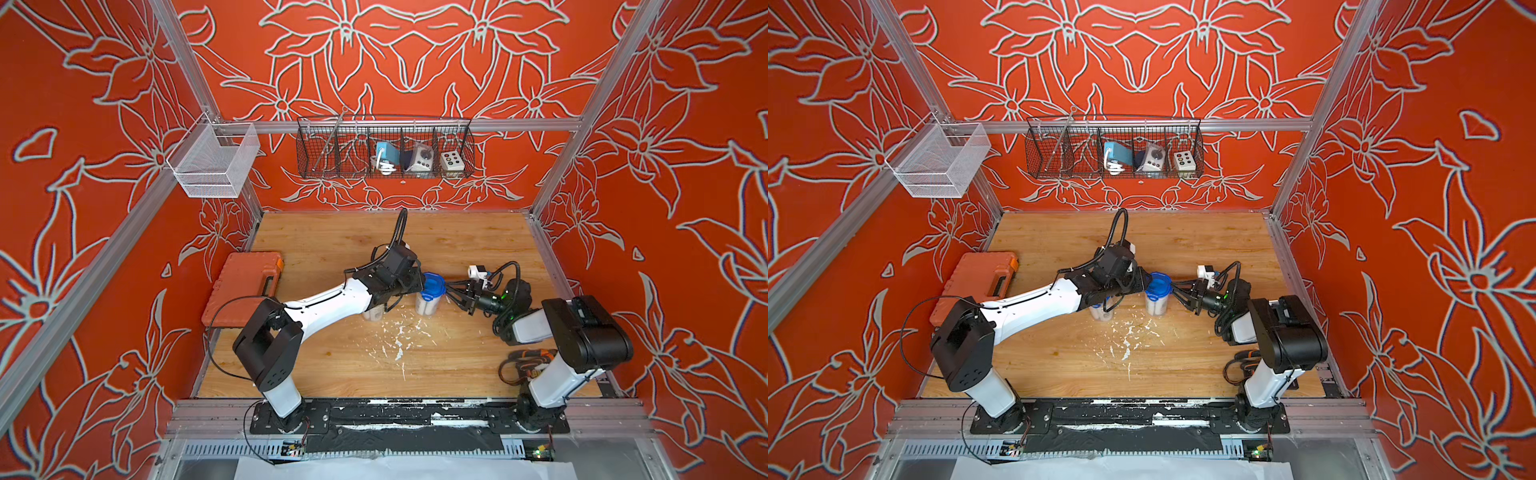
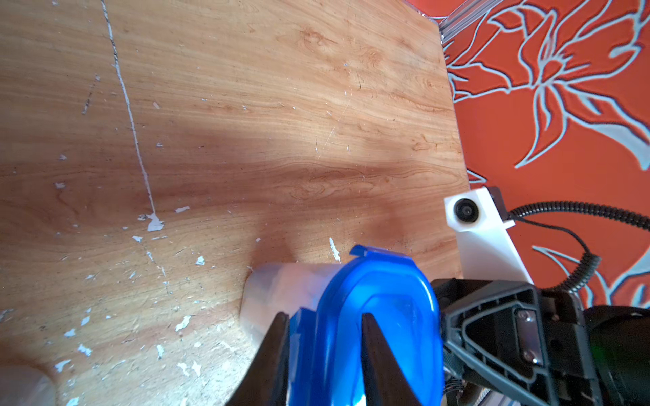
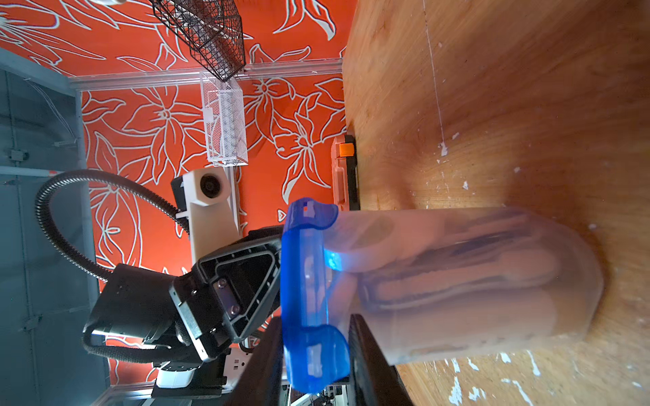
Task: Take out toiletry kits
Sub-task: Unfasten the latch on the container, then adjust the container at the center of the board.
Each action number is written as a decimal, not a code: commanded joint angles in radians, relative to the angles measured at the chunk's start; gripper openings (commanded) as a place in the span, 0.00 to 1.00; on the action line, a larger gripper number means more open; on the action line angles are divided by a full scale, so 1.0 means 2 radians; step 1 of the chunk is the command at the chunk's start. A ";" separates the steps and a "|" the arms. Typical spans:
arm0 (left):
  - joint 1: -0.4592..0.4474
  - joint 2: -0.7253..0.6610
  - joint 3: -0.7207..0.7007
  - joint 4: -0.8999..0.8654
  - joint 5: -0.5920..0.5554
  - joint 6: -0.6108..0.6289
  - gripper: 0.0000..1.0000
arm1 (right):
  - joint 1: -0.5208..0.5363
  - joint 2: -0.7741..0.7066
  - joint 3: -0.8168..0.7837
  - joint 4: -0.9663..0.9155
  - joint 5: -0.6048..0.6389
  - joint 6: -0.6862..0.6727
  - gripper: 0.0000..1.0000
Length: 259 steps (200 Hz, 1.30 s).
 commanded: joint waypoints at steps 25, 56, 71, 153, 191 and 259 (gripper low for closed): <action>-0.021 0.053 -0.052 -0.142 -0.003 -0.001 0.27 | -0.008 -0.049 0.003 -0.062 -0.024 -0.007 0.18; -0.026 0.052 -0.062 -0.138 -0.006 -0.003 0.27 | -0.013 -0.093 0.009 -0.196 -0.029 -0.081 0.18; -0.031 0.053 -0.063 -0.137 -0.009 -0.003 0.26 | -0.014 -0.109 0.010 -0.219 -0.036 -0.090 0.15; -0.036 0.048 -0.021 -0.149 0.006 0.000 0.42 | -0.009 -0.294 0.187 -0.979 0.213 -0.534 0.47; -0.036 0.036 0.032 -0.150 0.018 0.009 0.57 | 0.046 -0.337 0.198 -1.037 0.346 -0.558 0.58; -0.037 0.015 0.062 -0.117 0.043 0.056 0.86 | 0.128 -0.353 0.223 -1.071 0.430 -0.580 0.64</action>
